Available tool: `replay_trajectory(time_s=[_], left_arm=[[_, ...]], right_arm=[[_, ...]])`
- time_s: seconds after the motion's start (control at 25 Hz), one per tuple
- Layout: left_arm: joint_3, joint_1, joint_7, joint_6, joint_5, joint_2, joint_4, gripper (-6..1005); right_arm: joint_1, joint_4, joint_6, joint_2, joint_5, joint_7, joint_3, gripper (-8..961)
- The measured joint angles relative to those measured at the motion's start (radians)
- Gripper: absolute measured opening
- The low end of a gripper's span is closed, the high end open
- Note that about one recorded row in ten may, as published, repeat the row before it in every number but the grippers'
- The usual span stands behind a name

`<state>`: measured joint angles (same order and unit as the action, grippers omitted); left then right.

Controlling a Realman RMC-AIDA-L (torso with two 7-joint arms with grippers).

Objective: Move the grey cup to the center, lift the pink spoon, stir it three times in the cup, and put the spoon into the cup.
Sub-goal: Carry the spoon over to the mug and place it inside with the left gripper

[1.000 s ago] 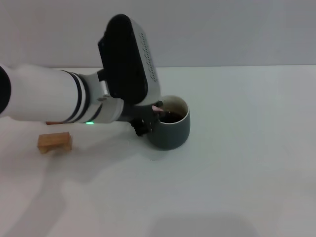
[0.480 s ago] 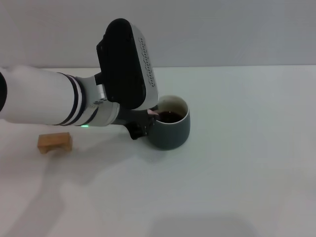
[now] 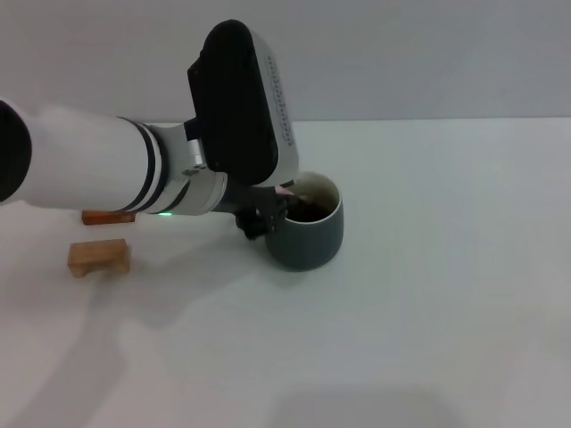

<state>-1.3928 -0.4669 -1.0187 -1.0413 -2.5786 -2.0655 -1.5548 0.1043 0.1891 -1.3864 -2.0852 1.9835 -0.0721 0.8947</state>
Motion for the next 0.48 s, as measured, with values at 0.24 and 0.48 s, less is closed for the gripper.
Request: replay_trajectory(time_s=[0.24,0.48], left_arm=[[0.021,0.001,0.006,0.008,0.005,-0.001,-0.005,224],[0.024,0.024,0.006,0.003,0.005,0.0,-0.018,227]], right_arm=[[0.0,0.001,0.002,-0.001,0.0,0.0,-0.001,-1],[0.0,0.003,0.003,-0.001,0.0,0.0,-0.013,-1]])
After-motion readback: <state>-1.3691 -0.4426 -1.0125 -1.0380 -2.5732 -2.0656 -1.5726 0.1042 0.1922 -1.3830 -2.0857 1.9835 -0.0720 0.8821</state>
